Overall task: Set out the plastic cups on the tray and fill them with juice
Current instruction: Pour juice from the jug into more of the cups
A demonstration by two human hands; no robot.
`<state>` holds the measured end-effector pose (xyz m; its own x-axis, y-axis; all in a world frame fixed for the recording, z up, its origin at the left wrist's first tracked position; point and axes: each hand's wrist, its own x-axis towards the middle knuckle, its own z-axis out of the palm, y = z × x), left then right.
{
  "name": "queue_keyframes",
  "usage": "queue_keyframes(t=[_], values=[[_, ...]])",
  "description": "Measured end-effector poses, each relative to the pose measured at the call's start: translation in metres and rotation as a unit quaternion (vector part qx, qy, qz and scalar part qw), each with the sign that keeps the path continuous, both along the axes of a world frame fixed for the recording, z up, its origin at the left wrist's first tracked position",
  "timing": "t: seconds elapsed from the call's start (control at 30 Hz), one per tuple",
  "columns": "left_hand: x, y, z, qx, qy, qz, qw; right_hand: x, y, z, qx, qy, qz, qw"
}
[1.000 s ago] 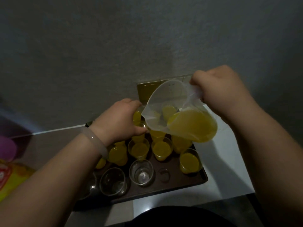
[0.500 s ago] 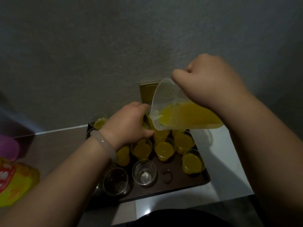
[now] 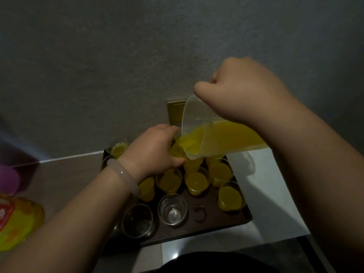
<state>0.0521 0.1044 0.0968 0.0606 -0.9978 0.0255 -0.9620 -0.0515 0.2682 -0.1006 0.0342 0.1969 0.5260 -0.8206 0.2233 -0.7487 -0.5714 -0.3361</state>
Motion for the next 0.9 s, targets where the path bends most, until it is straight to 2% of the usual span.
queue_keyframes(t=[0.9], values=[[0.0046,-0.0007,0.0026,0.004,-0.01,0.0,1.0,0.007,0.0017,0.0054,-0.009,0.015,0.004,1.0]])
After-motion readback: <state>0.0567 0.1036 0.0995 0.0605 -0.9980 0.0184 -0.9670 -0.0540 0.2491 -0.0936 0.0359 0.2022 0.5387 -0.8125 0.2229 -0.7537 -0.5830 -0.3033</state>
